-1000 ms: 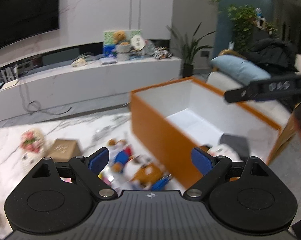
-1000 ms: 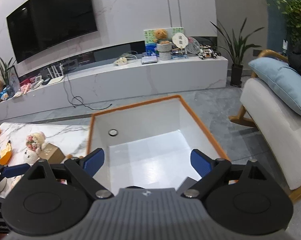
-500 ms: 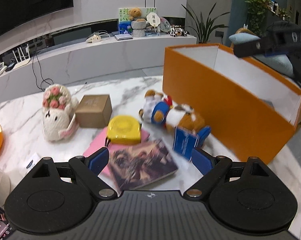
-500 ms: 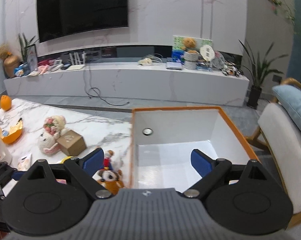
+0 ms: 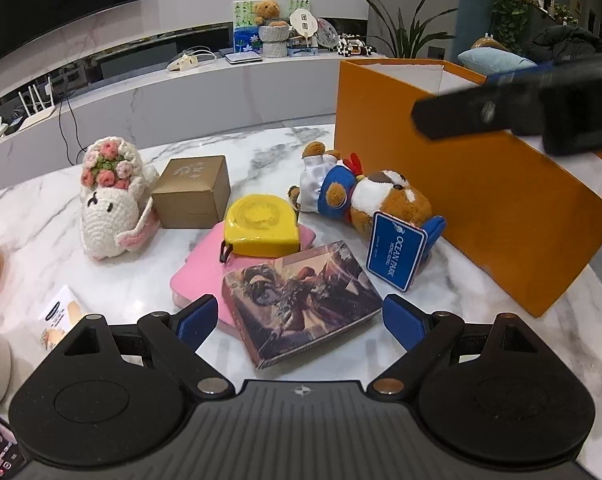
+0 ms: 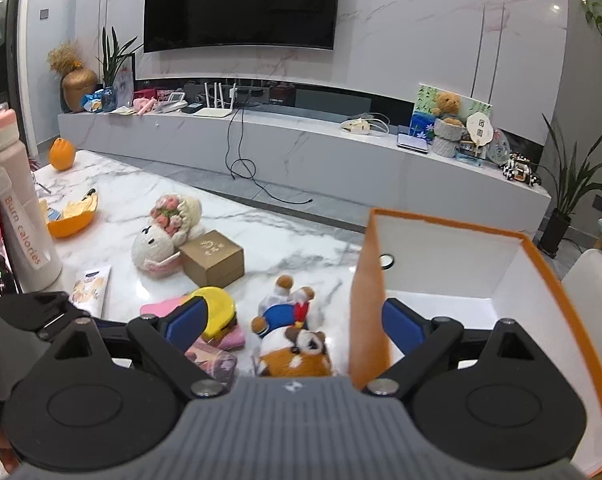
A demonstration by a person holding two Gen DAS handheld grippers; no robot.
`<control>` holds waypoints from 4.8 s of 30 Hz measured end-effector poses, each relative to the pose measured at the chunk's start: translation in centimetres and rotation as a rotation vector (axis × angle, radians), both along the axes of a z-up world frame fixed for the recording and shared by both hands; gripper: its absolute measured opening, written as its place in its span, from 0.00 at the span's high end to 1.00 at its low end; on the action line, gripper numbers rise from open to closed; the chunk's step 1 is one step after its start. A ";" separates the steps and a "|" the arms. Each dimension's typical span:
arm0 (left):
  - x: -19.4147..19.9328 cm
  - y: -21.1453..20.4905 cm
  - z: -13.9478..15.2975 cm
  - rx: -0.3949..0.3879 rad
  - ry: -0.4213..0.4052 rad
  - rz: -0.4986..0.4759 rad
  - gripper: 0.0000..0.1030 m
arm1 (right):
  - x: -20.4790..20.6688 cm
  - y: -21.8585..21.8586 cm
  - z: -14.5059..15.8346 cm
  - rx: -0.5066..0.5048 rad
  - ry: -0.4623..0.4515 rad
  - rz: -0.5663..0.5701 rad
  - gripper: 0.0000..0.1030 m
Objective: Organize objects
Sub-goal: 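Withdraw both tools from the box back over the table, then grasp the picture-covered book box with the left tool while the right tool grasps the orange crochet ball, then lift and carry the book box and crochet ball toward the orange storage box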
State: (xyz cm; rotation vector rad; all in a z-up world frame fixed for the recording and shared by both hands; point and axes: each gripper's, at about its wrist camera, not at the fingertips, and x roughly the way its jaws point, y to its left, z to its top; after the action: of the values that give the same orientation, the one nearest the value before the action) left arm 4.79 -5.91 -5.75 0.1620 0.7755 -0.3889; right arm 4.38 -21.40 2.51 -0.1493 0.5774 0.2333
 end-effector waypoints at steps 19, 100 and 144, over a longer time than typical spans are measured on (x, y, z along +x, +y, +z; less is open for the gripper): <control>1.9 -3.5 -2.4 0.393 -0.051 -0.463 0.00 | 1.6 -1.3 -1.1 0.087 0.078 0.009 0.09; -2.1 4.0 3.9 0.124 0.083 -0.106 0.33 | -0.3 3.0 -4.1 -0.055 0.382 0.211 0.48; -0.1 -6.4 12.2 -0.119 -0.176 -0.158 0.33 | -0.5 -6.6 2.9 0.101 0.084 -0.091 0.48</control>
State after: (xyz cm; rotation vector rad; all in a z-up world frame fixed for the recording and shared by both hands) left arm 4.73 -12.26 6.44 0.1438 0.5656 -0.5616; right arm 3.86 -27.95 5.37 -0.0154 0.6526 0.1805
